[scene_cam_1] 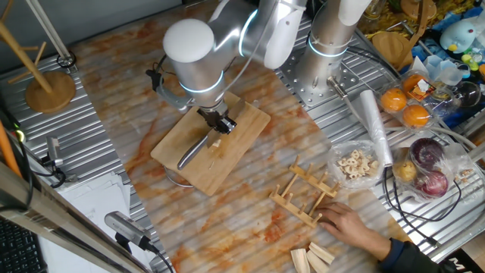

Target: Slice the lotus root

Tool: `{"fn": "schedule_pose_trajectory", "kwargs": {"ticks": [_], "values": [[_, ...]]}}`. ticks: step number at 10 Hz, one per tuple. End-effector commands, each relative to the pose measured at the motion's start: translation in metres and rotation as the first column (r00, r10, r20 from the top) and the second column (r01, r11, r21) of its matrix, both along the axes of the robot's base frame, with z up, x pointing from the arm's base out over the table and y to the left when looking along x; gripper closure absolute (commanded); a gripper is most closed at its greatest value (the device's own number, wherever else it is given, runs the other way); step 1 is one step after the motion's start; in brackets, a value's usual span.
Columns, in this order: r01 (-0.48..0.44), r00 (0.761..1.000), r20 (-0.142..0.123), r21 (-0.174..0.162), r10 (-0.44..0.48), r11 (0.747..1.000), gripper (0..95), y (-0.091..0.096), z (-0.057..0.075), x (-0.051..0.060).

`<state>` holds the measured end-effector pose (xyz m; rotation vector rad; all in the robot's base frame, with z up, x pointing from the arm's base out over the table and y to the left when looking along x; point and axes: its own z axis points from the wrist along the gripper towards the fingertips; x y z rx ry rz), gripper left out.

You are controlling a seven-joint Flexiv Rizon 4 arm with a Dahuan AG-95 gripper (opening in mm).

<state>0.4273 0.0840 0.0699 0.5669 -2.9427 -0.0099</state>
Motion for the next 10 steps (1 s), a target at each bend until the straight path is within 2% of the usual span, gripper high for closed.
{"fn": "schedule_pose_trajectory", "kwargs": {"ticks": [1, 10], "values": [[-0.001, 1.0, 0.001, -0.003, 0.001, 1.0, 95.0, 0.0002, 0.0005, 0.0002], [-0.093, 0.995, 0.042, -0.027, 0.094, 0.995, 95.0, 0.0016, -0.0023, 0.0019]]}}
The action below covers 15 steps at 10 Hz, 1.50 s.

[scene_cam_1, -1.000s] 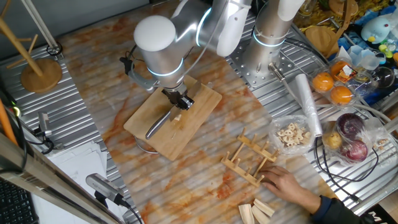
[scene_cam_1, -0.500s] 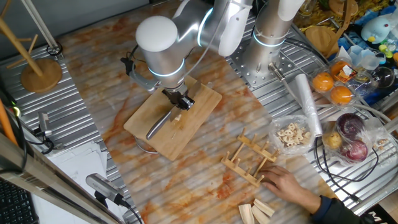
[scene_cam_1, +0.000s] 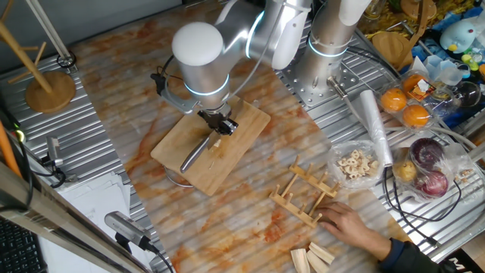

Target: Slice the lotus root

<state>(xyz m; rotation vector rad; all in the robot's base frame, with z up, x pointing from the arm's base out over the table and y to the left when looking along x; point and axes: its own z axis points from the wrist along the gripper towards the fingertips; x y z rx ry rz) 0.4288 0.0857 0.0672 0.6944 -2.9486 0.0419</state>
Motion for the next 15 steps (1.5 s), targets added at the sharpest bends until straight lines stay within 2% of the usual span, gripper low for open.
{"fn": "schedule_pose_trajectory", "kwargs": {"ticks": [1, 7, 15], "values": [[-0.013, 1.0, 0.009, -0.005, 0.013, 1.0, 95.0, 0.0, 0.0, 0.0], [-0.021, 1.0, 0.02, -0.024, 0.021, 1.0, 95.0, 0.0, -0.004, 0.001], [-0.012, 1.0, 0.027, -0.022, 0.012, 1.0, 95.0, -0.001, -0.014, 0.005]]}}
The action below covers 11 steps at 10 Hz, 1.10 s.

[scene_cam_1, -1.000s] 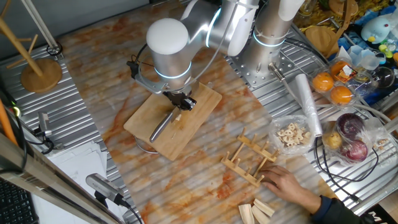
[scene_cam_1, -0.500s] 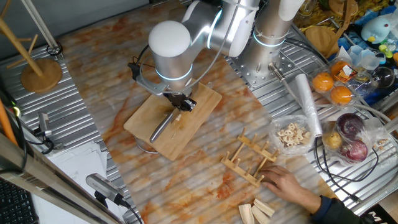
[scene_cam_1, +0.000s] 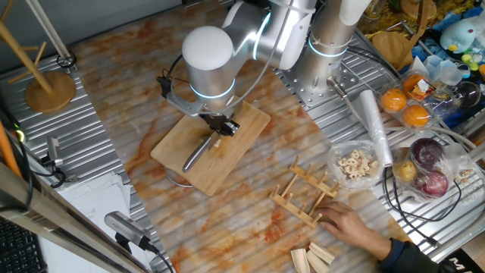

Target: Slice the lotus root

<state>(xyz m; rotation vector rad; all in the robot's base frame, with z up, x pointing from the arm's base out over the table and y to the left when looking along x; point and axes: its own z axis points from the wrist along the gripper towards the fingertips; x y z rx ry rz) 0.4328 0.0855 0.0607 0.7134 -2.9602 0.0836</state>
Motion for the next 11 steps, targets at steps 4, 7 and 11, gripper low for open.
{"fn": "schedule_pose_trajectory", "kwargs": {"ticks": [4, 7, 11], "values": [[-0.007, 1.0, 0.009, 0.013, 0.007, 1.0, 95.0, -0.001, -0.001, 0.0], [-0.015, 1.0, 0.0, 0.009, 0.015, 1.0, 95.0, 0.0, 0.031, 0.002], [-0.015, 1.0, 0.01, 0.001, 0.015, 1.0, 95.0, -0.002, 0.017, 0.006]]}}
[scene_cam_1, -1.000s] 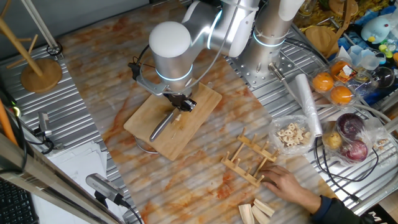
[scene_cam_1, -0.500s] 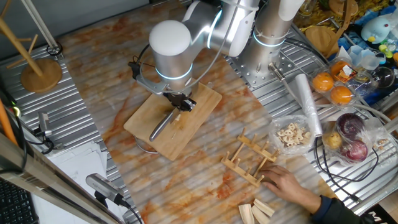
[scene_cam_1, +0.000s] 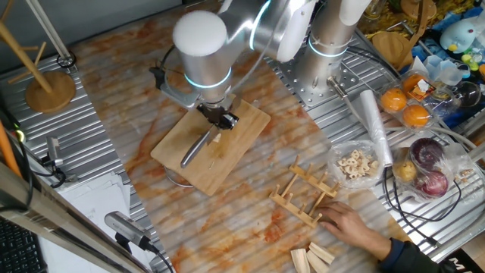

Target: Slice the lotus root

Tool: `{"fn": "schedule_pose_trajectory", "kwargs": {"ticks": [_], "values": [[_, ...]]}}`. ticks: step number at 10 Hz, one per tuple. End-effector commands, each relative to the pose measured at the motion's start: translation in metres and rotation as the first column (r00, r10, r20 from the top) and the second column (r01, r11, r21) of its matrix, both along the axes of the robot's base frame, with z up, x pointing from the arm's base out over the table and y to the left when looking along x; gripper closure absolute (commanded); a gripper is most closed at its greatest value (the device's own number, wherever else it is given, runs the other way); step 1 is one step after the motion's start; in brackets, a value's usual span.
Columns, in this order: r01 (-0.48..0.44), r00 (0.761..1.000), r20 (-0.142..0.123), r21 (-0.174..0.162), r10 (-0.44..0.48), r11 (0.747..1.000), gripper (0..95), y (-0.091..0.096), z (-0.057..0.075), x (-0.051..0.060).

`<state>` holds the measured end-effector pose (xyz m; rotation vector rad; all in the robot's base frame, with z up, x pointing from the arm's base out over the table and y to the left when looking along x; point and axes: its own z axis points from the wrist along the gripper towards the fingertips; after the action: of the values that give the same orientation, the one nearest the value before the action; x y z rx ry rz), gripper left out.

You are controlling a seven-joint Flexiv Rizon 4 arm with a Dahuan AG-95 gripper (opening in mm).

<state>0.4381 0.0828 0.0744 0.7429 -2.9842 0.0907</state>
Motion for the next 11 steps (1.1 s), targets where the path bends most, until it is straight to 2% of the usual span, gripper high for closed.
{"fn": "schedule_pose_trajectory", "kwargs": {"ticks": [1, 4, 8, 10, 11], "values": [[0.001, 1.0, -0.014, 0.0, -0.001, 1.0, 95.0, 0.0, -0.002, 0.002], [-0.001, 1.0, 0.01, -0.003, 0.001, 1.0, 95.0, -0.001, -0.02, 0.007], [0.0, 1.0, 0.015, -0.001, 0.0, 1.0, 95.0, 0.0, -0.035, 0.015], [0.004, 1.0, -0.003, -0.002, -0.004, 1.0, 95.0, 0.0, -0.035, 0.018], [-0.005, 1.0, 0.009, 0.004, 0.005, 1.0, 95.0, 0.0, -0.035, 0.017]]}}
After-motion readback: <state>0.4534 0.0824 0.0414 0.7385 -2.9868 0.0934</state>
